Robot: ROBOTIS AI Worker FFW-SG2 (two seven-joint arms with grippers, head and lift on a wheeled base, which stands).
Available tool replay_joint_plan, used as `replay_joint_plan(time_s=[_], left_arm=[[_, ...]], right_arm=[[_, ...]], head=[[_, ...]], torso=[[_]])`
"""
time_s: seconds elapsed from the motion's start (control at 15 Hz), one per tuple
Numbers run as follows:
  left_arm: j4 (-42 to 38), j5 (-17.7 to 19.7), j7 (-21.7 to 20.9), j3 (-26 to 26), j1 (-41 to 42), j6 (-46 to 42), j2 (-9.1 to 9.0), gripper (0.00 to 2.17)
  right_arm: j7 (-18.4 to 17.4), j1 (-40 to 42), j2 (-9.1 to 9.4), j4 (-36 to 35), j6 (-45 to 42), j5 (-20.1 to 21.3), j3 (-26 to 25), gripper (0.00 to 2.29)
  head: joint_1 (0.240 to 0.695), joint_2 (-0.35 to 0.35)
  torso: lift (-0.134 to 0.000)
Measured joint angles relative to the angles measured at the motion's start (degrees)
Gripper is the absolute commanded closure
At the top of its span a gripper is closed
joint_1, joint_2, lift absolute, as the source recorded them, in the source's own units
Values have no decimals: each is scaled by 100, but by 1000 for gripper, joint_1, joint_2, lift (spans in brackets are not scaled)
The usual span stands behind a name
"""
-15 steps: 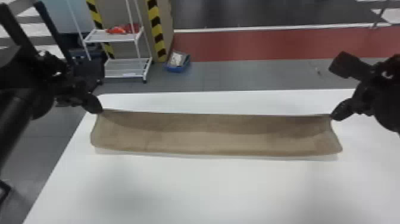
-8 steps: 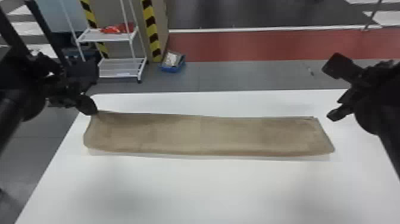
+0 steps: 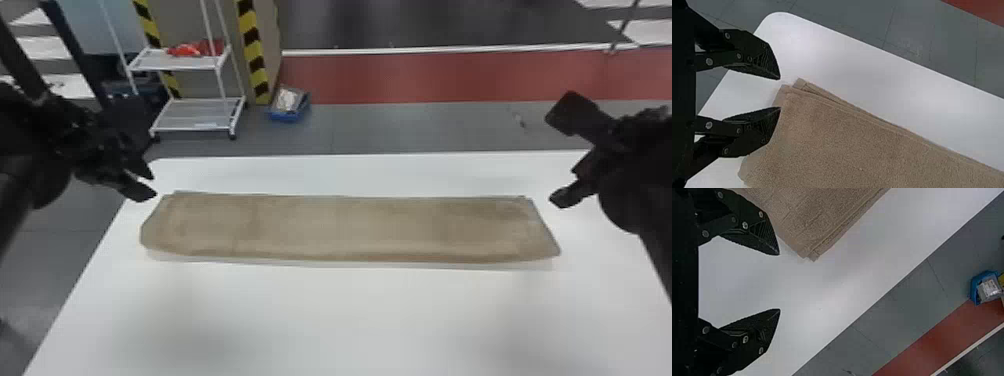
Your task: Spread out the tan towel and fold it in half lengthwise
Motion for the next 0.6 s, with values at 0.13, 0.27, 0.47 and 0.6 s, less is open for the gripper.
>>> replay_joint_plan(time_s=[0.13,0.27,0.47,0.6], left_arm=[[-276,97,42,251,168,207,41,2],[-597,299,45,662,390,240,91,16],[-1097,726,268,1467,900,247,115,56],[-1334,1395,462,2228,1331,163,116,70]], right_arm=[[16,96,-13,-166,57,-72,-37,451],[138,273,-26,-485,82,-210,-68,451],[312,757,-152,-1181,-43,-359,-87,451],[511,1283,-418,-1877,-93,-391,-42,451]], head=[[686,87],[681,98],[675,132],[681,149]], torso=[[-125],[-125],[-125],[-125]])
